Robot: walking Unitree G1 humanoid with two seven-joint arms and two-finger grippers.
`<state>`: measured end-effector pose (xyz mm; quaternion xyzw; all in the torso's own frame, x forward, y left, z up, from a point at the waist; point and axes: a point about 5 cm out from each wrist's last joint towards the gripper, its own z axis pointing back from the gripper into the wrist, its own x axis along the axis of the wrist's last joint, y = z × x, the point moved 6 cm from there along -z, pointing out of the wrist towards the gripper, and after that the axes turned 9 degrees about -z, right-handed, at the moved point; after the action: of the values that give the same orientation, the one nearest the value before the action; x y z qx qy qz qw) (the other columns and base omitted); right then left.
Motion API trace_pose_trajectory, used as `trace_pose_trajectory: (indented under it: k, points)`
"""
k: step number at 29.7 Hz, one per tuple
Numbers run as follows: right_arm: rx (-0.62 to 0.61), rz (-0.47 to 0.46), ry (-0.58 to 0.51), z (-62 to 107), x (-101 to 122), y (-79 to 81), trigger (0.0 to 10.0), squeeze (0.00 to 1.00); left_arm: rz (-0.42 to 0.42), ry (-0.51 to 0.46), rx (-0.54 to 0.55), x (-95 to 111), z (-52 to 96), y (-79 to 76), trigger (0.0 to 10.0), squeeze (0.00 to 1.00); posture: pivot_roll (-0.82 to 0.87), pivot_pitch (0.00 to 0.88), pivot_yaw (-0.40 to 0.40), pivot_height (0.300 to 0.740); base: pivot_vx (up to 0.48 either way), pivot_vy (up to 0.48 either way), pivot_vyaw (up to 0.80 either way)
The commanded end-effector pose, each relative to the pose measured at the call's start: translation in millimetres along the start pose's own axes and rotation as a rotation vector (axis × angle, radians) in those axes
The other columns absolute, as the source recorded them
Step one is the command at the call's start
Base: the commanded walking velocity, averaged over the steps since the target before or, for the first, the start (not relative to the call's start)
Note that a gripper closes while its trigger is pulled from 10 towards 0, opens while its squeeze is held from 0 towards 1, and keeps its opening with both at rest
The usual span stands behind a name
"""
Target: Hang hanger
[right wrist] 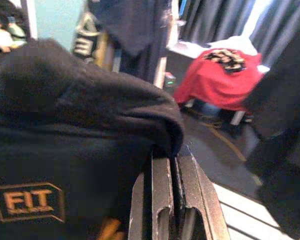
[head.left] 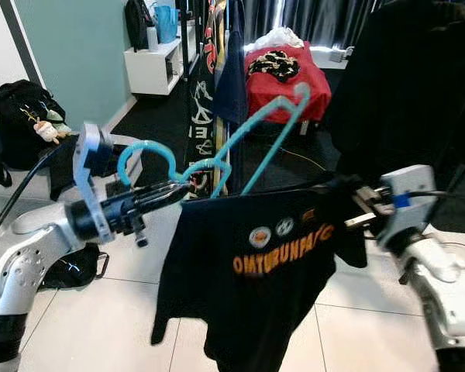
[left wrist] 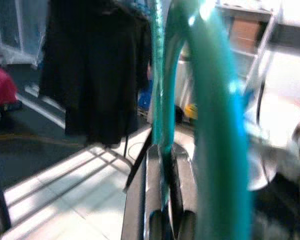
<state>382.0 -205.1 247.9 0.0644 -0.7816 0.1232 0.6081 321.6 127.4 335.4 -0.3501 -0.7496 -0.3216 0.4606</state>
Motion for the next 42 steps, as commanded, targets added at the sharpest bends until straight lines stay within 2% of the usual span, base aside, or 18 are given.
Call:
trace_pose_trajectory:
  k: [1,2,3,4,5,6,7,8,13,15,18,19,22,28,32,39,40,42]
  points:
    - [0.041,-0.003,0.003,-3.8,-1.3,17.4,0.0,0.0,0.04,-0.048,0.018,7.1,-6.3,-1.5,10.0,0.0,-0.06,0.19,-0.001,0.74,0.0,0.0,0.0]
    - [0.11,-0.026,-0.002,-11.7,-3.5,45.1,0.0,0.0,0.111,-0.095,0.062,8.8,-17.4,0.3,10.0,0.0,-0.05,0.19,0.002,0.74,0.0,0.0,0.0]
    - [0.11,-0.026,-0.002,-11.7,-3.5,45.1,0.0,0.0,0.111,-0.095,0.062,8.8,-17.4,0.3,10.0,0.0,-0.05,0.19,0.002,0.74,0.0,0.0,0.0]
    - [0.179,-0.076,-0.011,-22.6,-4.5,78.2,0.0,0.0,0.149,-0.127,0.101,8.3,-30.8,0.4,10.0,0.0,-0.05,0.186,-0.002,0.74,0.0,0.0,0.0]
    - [0.179,-0.076,-0.011,-22.6,-4.5,78.2,0.0,0.0,0.149,-0.127,0.101,8.3,-30.8,0.4,10.0,0.0,-0.05,0.186,-0.002,0.74,0.0,0.0,0.0]
    - [0.254,-0.131,-0.024,-37.8,-3.6,121.1,0.0,0.0,0.153,-0.14,0.155,4.1,-47.5,1.0,10.0,0.0,-0.05,0.183,-0.005,0.74,0.0,0.0,0.0]
    - [0.254,-0.131,-0.024,-37.8,-3.6,121.1,0.0,0.0,0.153,-0.14,0.155,4.1,-47.5,1.0,10.0,0.0,-0.05,0.183,-0.005,0.74,0.0,0.0,0.0]
    - [0.321,-0.163,-0.035,-45.2,-0.5,150.5,0.0,0.0,0.15,-0.12,0.214,-4.1,-53.9,4.5,10.0,0.0,-0.05,0.18,-0.008,0.74,0.0,0.0,0.0]
    - [0.468,-0.202,-0.048,-41.4,7.3,199.4,0.0,0.0,0.166,-0.095,0.418,-16.7,-46.1,21.9,10.0,0.0,-0.04,0.18,-0.025,0.74,0.0,0.0,0.0]
    - [0.474,-0.202,-0.048,-37.3,7.8,198.7,0.0,0.0,0.159,-0.095,0.495,-14.8,-39.1,33.7,10.0,0.0,-0.04,0.18,-0.027,0.74,0.0,0.0,0.0]
    - [0.445,-0.177,-0.027,-16.3,4.7,169.6,0.0,0.0,-0.151,0.024,0.733,-6.8,-4.7,74.0,10.0,0.0,-0.05,0.182,-0.03,0.74,0.0,0.0,0.0]
    - [0.445,-0.177,-0.027,-16.3,4.7,169.6,0.0,0.0,-0.151,0.024,0.733,-6.8,-4.7,74.0,10.0,0.0,-0.05,0.182,-0.03,0.74,0.0,0.0,0.0]
    - [0.375,-0.14,0.007,2.0,-1.5,138.5,0.0,0.0,-0.333,0.101,0.772,-3.3,11.5,82.4,10.0,0.0,-0.07,0.178,-0.027,0.74,0.0,0.0,0.0]
    - [0.314,-0.113,0.045,22.0,-8.4,114.1,0.0,0.0,-0.29,0.126,0.685,-7.9,15.9,73.1,10.0,0.0,-0.07,0.178,-0.022,0.74,0.0,0.0,0.0]
    - [0.055,-0.038,0.076,35.6,-16.8,53.4,0.0,0.0,-0.437,0.398,0.496,-56.6,32.5,43.2,10.0,0.0,-0.07,0.181,-0.001,0.74,0.0,0.0,0.0]
    - [-0.194,-0.01,-0.007,16.2,3.5,22.8,0.0,0.0,-0.302,0.507,0.644,-112.2,56.5,33.8,10.0,0.0,-0.06,0.184,-0.006,0.74,0.0,0.0,0.0]
    - [-0.199,-0.016,-0.015,13.0,5.2,23.4,2.9,0.0,-0.295,0.494,0.686,-114.0,56.2,35.9,10.0,0.0,-0.07,0.184,-0.014,0.74,0.0,0.0,0.0]
    - [-0.199,-0.026,-0.02,10.3,6.9,24.6,2.9,0.0,-0.288,0.479,0.722,-114.2,54.9,37.7,10.0,0.0,-0.07,0.184,-0.017,0.74,0.0,0.0,0.0]
